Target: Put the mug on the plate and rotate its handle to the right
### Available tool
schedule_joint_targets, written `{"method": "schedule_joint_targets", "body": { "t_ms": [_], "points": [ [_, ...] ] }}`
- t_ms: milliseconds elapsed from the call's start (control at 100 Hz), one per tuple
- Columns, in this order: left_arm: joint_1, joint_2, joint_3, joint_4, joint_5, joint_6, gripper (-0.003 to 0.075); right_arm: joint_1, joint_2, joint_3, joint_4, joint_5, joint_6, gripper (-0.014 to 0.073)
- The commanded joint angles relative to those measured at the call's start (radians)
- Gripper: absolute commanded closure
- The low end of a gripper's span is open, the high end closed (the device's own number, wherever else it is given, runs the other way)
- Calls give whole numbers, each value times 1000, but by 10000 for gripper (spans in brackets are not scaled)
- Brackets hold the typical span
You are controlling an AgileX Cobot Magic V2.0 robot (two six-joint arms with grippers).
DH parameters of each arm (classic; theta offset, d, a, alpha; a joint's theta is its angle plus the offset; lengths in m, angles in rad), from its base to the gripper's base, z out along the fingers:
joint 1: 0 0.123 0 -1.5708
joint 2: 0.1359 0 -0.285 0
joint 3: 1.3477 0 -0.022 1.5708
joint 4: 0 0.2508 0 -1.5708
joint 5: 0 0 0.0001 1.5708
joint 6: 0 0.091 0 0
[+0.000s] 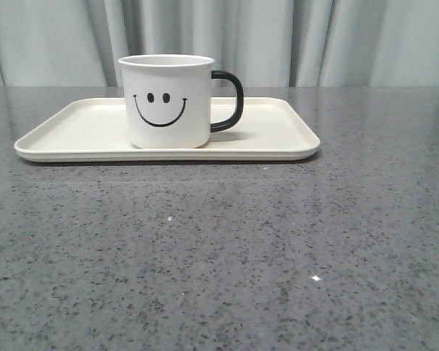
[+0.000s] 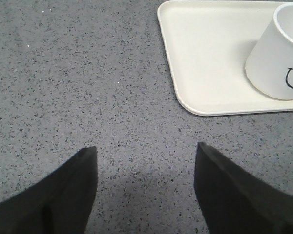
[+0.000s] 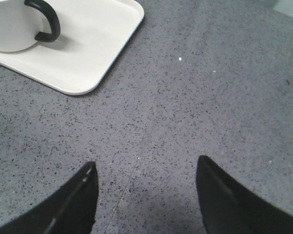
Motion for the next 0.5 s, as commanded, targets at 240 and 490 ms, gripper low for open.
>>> {"method": "schedule_joint_targets", "body": {
  "t_ms": [240,490],
  "points": [
    [1,-1,-27,-3,-59,-10,290,-7,-133,123,3,-251,55,146],
    [1,-1,-27,-3,-59,-10,325,-7,-133,123,3,-237,55,295]
  ]
}}
